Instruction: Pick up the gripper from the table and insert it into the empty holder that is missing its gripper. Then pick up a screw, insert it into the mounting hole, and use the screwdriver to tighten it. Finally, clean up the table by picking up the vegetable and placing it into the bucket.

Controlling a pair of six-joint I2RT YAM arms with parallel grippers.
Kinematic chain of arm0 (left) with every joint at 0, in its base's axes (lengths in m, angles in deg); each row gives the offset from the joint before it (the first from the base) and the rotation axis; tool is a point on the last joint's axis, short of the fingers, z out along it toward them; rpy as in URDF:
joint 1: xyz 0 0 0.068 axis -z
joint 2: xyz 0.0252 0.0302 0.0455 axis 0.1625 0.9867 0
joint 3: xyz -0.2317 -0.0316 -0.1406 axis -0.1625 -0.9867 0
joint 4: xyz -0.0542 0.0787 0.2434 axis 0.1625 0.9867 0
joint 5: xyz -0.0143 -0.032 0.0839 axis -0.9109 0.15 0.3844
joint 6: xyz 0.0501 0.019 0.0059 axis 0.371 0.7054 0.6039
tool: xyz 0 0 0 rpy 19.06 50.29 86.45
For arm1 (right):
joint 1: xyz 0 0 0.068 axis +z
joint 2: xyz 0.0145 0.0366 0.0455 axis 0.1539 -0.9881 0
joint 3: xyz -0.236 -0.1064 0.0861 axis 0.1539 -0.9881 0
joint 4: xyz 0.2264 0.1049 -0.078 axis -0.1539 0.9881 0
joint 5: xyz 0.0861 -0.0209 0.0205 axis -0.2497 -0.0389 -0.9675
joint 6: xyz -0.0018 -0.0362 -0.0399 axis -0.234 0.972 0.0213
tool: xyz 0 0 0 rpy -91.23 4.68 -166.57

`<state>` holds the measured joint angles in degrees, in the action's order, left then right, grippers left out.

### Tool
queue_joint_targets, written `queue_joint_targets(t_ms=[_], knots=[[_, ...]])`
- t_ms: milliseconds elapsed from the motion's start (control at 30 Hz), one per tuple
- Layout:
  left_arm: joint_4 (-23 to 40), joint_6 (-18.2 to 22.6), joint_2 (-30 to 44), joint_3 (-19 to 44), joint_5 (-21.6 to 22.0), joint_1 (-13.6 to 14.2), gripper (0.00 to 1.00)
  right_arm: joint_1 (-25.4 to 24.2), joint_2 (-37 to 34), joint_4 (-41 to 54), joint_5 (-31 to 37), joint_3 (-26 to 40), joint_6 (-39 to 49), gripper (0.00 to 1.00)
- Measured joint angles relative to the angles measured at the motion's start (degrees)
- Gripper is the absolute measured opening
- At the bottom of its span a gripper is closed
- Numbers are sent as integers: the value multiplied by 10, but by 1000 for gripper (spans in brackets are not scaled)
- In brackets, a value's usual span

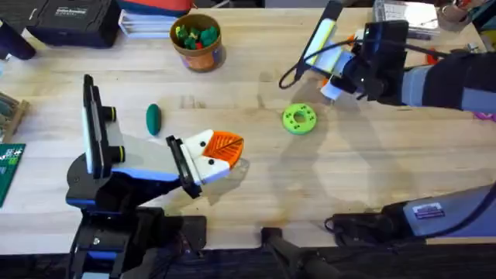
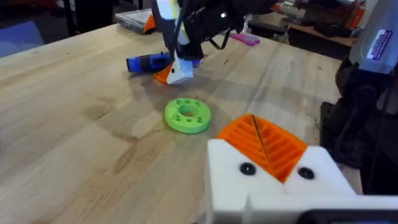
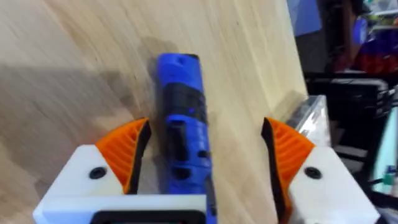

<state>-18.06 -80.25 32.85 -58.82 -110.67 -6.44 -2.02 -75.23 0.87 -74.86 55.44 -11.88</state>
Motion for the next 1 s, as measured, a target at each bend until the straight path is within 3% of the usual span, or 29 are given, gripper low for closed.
queue_joint_targets(t_ms=[233,400,433,467,600,633,700,1000], knots=[[0,0,0,0,0,0,12,5,36,51,-4,-2,-116,993],[0,0,0,0,0,0,13,8,125,72,-7,-2,-224,994],[0,1,0,0,0,0,68,10,146,82,-8,-2,-242,994],[0,0,0,0,0,0,188,13,169,96,-11,-2,-260,994],[0,0,0,0,0,0,825,32,256,154,-50,-2,-302,995],[0,-2,0,0,0,0,941,37,272,168,-63,-2,-309,994],[0,-2,0,0,0,0,982,46,301,192,-86,-2,-325,994],[-21,-2,0,-1,11,0,985,59,353,245,-146,-2,-389,994]])
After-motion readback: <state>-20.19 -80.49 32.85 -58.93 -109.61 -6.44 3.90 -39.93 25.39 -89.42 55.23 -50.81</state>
